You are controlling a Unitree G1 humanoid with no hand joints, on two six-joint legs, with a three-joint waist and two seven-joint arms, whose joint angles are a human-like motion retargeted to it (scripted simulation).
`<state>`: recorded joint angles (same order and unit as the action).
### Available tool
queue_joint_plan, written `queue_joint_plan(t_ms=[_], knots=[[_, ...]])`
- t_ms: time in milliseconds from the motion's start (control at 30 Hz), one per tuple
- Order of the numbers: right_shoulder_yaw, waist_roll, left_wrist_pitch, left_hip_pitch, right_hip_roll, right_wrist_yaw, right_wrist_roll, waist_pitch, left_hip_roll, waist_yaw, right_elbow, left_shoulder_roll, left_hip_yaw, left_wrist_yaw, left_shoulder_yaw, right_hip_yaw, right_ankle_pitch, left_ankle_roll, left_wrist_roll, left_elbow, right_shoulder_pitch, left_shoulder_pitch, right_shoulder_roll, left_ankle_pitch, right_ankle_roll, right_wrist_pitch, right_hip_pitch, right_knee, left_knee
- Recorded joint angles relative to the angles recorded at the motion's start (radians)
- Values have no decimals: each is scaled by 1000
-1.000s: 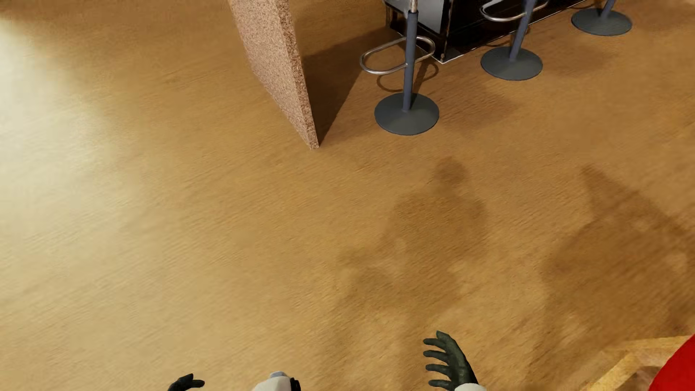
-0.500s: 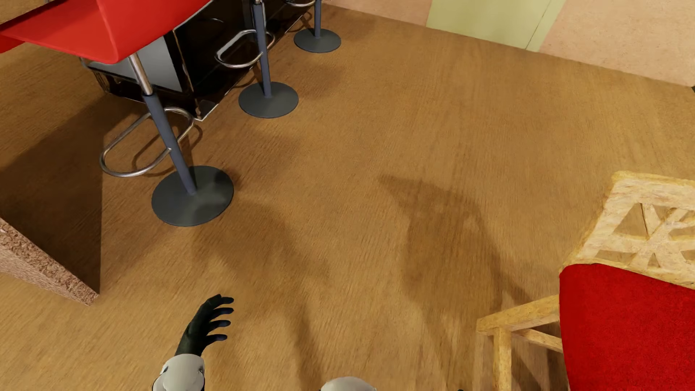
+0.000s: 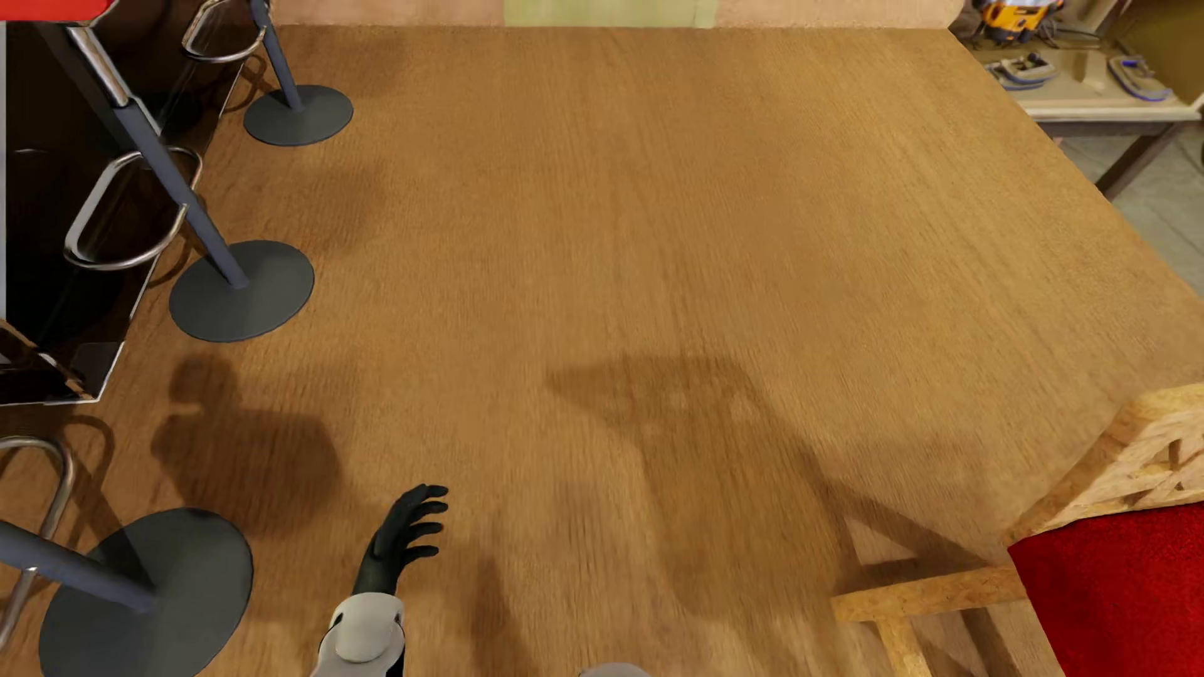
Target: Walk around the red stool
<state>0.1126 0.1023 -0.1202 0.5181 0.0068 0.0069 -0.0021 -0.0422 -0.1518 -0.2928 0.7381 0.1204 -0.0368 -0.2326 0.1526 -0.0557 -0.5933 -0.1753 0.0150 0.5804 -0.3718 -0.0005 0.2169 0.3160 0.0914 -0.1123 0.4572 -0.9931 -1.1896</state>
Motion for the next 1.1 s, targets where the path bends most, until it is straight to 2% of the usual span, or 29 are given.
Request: queue_joint_plan(t_ms=[33, 67, 133, 167, 200, 233, 267, 300, 333, 367, 433, 467, 500, 533, 567, 600, 633, 667, 733, 767, 800, 833, 867, 900, 933, 967, 1033, 1067, 1100], knots=[[-2, -23, -26, 64, 32, -47, 12, 3, 39, 50, 36, -23, 68, 22, -10, 23, -22, -21, 22, 20, 9, 35, -2, -31, -1, -28, -57, 36, -56], [-24, -51, -25, 114, 61, -96, 41, -7, 48, 106, -39, -8, 89, 60, -28, 46, -46, -34, 47, -1, 20, 89, -38, 29, -2, -68, -126, 77, 4], [-34, -123, -52, 177, 102, -144, 97, -8, 34, 150, -141, 78, 61, 142, -97, 65, -32, -47, 90, 47, 144, 188, -78, 20, -11, -119, -140, -57, 205], [-43, -110, -58, 129, 85, -120, 120, -6, 23, 126, -103, 150, 25, 161, -112, 50, 114, 47, 93, 118, 198, 200, -90, 81, 4, -110, -68, -251, 188], [-40, -75, -15, 65, 44, -70, 137, -1, 30, 101, -89, 170, -17, 152, -135, 23, 212, 136, 73, 120, 187, 183, -80, 116, -11, -89, 2, -348, 211], [-39, -56, 43, -14, 4, -20, 141, 5, 15, 74, -86, 139, -62, 127, -125, -15, 227, 88, 41, 62, 186, 184, -61, 146, -11, -76, 54, -341, 253], [-87, -47, 99, -88, -23, 22, 130, 18, 1, 45, -109, 94, -101, 96, -78, -45, 165, 55, 8, 10, 165, 154, -55, 178, -25, -66, 89, -270, 299], [-78, -35, 117, -116, -35, 36, 107, 37, 14, 28, -143, 57, -89, 79, -67, -25, 127, 79, -23, -1, 110, 88, -38, 183, -40, -50, 119, -166, 299], [-48, -23, 98, -95, -38, 40, 78, 44, 41, 49, -71, 26, -18, 78, -71, 11, 105, 62, -46, 41, 73, 11, -28, 136, -63, -18, 94, -58, 217], [40, -30, 56, -50, -26, 34, 46, 21, 66, 101, 15, -10, 55, 88, -84, -3, 43, 40, -60, 69, 91, -15, -31, 35, 0, -5, 15, 4, 95], [31, -90, 32, 52, -14, -12, -37, -65, 114, 215, -73, 62, 64, 138, -94, -31, 89, 32, -35, 42, 168, 67, -24, 54, -39, -56, -31, -47, 160], [-40, -133, 38, 80, -12, -45, -71, -91, 139, 265, -150, 81, 49, 163, -144, -43, 223, 48, -7, 90, 185, 95, -56, -18, -83, -72, 19, -189, 294], [-30, -129, 61, 50, -9, -65, -93, -91, 152, 267, -157, 114, 42, 171, -171, -7, 355, 144, 19, 103, 188, 136, -68, 5, -110, -56, 84, -284, 303], [-38, -129, 98, 7, -1, -61, -105, -100, 148, 254, -133, 121, 31, 169, -190, 31, 350, 200, 39, 73, 189, 164, -56, 44, -102, -26, 128, -263, 310], [-86, -116, 130, -6, -29, -41, -121, -113, 139, 246, -131, 96, 8, 157, -167, 76, 266, 161, 50, 27, 189, 173, -70, 33, 33, 1, 163, -90, 257], [-66, -123, 149, 41, -66, -20, -142, -100, 134, 249, -76, 42, 12, 148, -118, 87, 226, 97, 60, 32, 192, 141, -49, -24, -93, 31, 141, 66, 134], [-14, -147, 147, 79, -57, -6, -145, -93, 123, 253, -38, 16, 35, 153, -97, 62, 204, 44, 62, 50, 209, 124, -12, -24, -82, 53, 101, 76, 65], [-23, -159, 139, 95, -42, 4, -124, -88, 131, 272, -53, 28, 62, 171, -117, 59, 197, 3, 54, 36, 222, 137, -11, 66, -75, 70, 61, 104, 102], [-22, -183, 121, 138, -25, 8, -52, -68, 128, 318, -103, 54, 38, 218, -147, 41, 194, -42, 27, 19, 181, 108, -55, 118, -68, 116, 1, 125, 180], [-5, -198, 85, 140, -15, 10, -20, -63, 123, 309, -143, 65, 23, 237, -154, 27, 233, -47, 19, 29, 181, 111, -53, 52, -51, 128, 14, 56, 261], [-20, -211, 36, 105, 7, 18, 3, -54, 97, 274, -206, 89, 17, 242, -157, 15, 331, -27, 15, 76, 166, 116, -57, -102, -67, 126, 72, -83, 406], [-24, -178, -2, 86, 16, 32, 19, -26, 105, 236, -209, 120, 13, 230, -143, 36, 396, 62, 3, 102, 159, 131, -60, -202, -94, 124, 137, -183, 456], [-13, -122, -4, 67, 5, 50, 27, -9, 116, 228, -166, 108, -12, 200, -125, 55, 329, 219, -15, 41, 164, 147, -49, -192, -105, 111, 163, -157, 458], [-49, -82, -5, 76, -31, 68, 22, 11, 117, 255, -99, 69, -22, 176, -103, 79, 239, 251, -23, 12, 168, 134, -23, -161, -104, 86, 139, 3, 419], [-80, -62, -5, 93, -60, 68, 16, 30, 118, 280, -41, 35, -12, 161, -77, 63, 285, 233, -16, 19, 174, 121, -7, -79, -109, 50, 117, 87, 369], [-58, -53, 2, 93, -58, 53, 17, 34, 121, 272, -62, 52, 11, 164, -63, 52, 284, 184, 8, 30, 197, 141, -7, -17, -106, -3, 105, 93, 350], [-70, -65, 77, 68, -42, 50, 28, 33, 112, 265, -111, 77, 35, 208, -117, 47, 306, 71, 68, 30, 199, 196, -30, -56, -104, -60, 73, 143, 385], [-68, -73, 122, 61, -42, 52, 33, 33, 112, 269, -101, 87, 34, 230, -126, 46, 323, 61, 82, 32, 189, 193, -44, -46, -107, -62, 61, 174, 400], [-61, -90, 138, 47, -40, 55, 40, 25, 109, 279, -98, 79, 33, 248, -132, 45, 330, 83, 79, 33, 171, 195, -44, -43, -112, -50, 41, 203, 416]])
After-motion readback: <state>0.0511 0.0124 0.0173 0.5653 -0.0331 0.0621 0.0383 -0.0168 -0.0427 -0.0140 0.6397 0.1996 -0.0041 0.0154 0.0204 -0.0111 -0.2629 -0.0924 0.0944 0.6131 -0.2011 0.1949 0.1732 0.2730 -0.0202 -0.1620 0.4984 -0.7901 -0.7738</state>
